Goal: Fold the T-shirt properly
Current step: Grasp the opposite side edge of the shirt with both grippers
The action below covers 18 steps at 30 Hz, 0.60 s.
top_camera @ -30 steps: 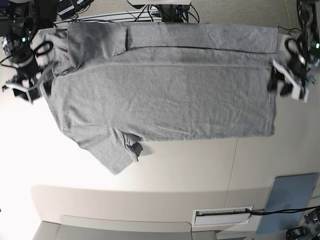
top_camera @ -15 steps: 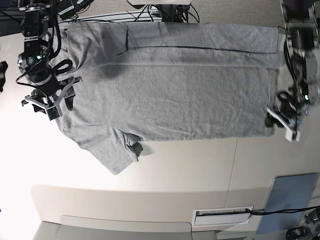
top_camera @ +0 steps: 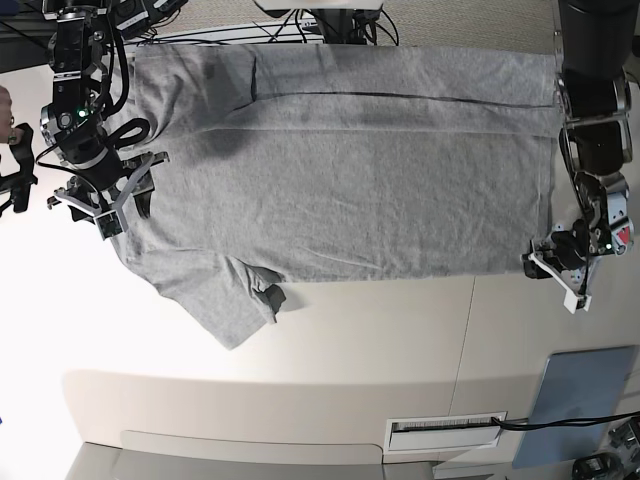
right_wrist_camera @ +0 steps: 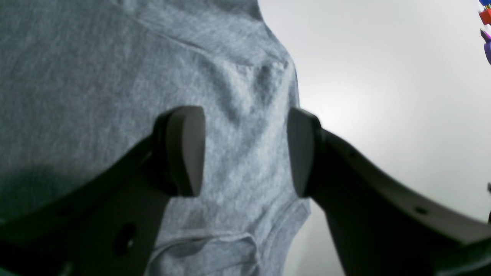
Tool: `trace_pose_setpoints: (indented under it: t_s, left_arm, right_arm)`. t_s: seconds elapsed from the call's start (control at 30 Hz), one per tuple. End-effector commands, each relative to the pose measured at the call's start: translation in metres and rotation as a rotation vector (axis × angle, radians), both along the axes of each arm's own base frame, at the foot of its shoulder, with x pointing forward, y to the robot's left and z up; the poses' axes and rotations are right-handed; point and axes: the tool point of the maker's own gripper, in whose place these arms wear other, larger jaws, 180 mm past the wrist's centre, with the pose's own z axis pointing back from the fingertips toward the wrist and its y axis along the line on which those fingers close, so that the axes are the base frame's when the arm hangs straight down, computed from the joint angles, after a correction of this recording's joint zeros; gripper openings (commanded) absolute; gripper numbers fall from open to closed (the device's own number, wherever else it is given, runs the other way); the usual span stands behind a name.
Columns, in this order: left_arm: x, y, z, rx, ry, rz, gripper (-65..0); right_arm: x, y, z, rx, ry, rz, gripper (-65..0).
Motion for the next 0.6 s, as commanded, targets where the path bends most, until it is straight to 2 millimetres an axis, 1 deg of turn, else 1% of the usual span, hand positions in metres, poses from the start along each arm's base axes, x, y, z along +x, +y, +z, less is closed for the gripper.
trace_pose_setpoints:
  t_s: [0.0, 0.07, 0.1, 0.17, 0.23, 0.4, 0.43, 0.57]
  left_arm:
    - [0.0, 0.003, 0.005, 0.002, 0.011, -0.028, -34.9]
    - [-0.006, -0.007, 0.002, -0.018, 0.03, -0.097, -35.0]
    - [-0.008, -0.01, 0.001, -0.023, 0.039, -0.119, -36.1]
    - [-0.01, -0.011, 0.0, -0.023, 0.056, -0.128, -42.4]
    - [-0.013, -0.011, -0.002, -0.023, 0.071, -0.135, -49.6]
    - [-0.015, -0.013, -0.003, -0.027, 0.081, -0.153, -63.5]
    - [-0.015, -0.016, -0.002, -0.031, 0.077, -0.169, -65.0]
    - [-0.015, -0.018, -0.002, -0.036, 0.074, -0.186, -65.0]
  right_arm:
    - [0.007, -0.003, 0.014, -0.012, -0.045, 0.003, -31.5]
    - [0.008, -0.003, 0.015, -0.012, -0.049, 0.003, -31.5]
    - [0.009, -0.003, 0.016, -0.011, -0.053, 0.004, -31.5]
    - [0.012, -0.003, 0.017, -0.01, -0.062, 0.004, -31.5]
    - [0.017, -0.008, 0.015, -0.008, -0.059, -0.01, -31.5]
    - [0.04, -0.019, -0.003, 0.082, -0.025, -0.039, -31.5]
    - [0.046, -0.022, -0.005, 0.102, -0.021, -0.046, -31.5]
    - [0.079, -0.037, -0.005, 0.148, -0.019, -0.076, -31.5]
